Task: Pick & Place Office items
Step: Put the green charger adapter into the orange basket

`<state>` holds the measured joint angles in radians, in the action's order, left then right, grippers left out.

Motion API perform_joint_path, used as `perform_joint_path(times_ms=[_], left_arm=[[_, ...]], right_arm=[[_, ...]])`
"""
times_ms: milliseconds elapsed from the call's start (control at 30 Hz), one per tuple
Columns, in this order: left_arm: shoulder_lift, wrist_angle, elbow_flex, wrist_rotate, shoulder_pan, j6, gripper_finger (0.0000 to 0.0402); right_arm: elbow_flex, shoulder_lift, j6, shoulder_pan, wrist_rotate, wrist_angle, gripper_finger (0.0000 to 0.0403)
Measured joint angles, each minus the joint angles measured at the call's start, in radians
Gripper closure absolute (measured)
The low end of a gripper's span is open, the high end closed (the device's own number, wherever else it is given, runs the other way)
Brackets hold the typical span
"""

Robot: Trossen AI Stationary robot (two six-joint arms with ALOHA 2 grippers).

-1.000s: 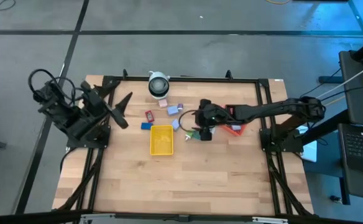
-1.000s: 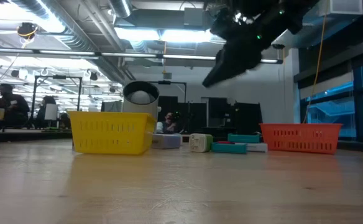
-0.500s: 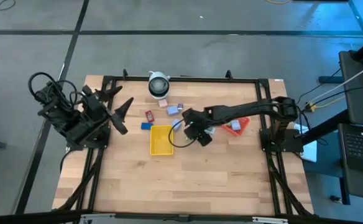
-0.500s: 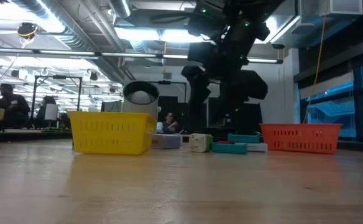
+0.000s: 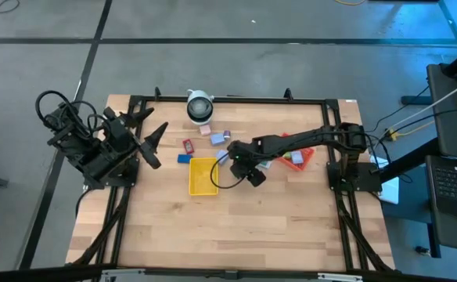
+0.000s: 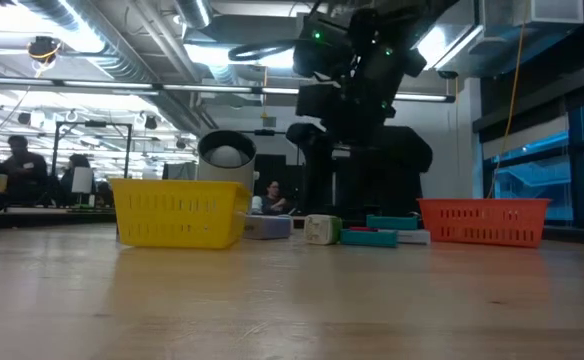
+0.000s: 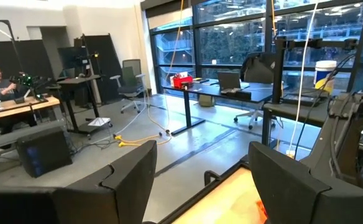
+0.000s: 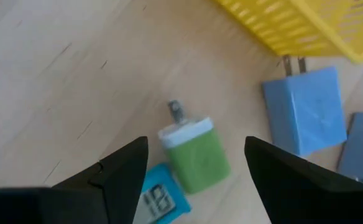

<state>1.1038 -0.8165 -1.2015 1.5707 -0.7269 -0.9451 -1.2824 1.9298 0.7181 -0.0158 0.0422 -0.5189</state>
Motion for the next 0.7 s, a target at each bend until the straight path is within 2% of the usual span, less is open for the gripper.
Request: perform_joint_path(times_ms=[300, 400, 533, 700], left_arm=[[0.0, -0.005, 0.0, 0.0, 0.0, 0.0, 0.0151], [0.0, -0.018, 0.0, 0.0, 0.0, 0.0, 0.0151], [0.0, -0.021, 0.0, 0.0, 0.0, 0.0, 0.0151], [0.0, -0.021, 0.0, 0.0, 0.0, 0.0, 0.0151]], right_arm=[[0.0, 0.048, -0.005, 0.0, -0.036, 0.018, 0.0132], [0.002, 0.048, -0.028, 0.0, -0.064, 0.018, 0.0145], [0.001, 0.048, -0.057, -0.001, -0.053, 0.017, 0.0187], [0.002, 0.048, -0.115, -0.001, -0.034, 0.044, 0.0265]])
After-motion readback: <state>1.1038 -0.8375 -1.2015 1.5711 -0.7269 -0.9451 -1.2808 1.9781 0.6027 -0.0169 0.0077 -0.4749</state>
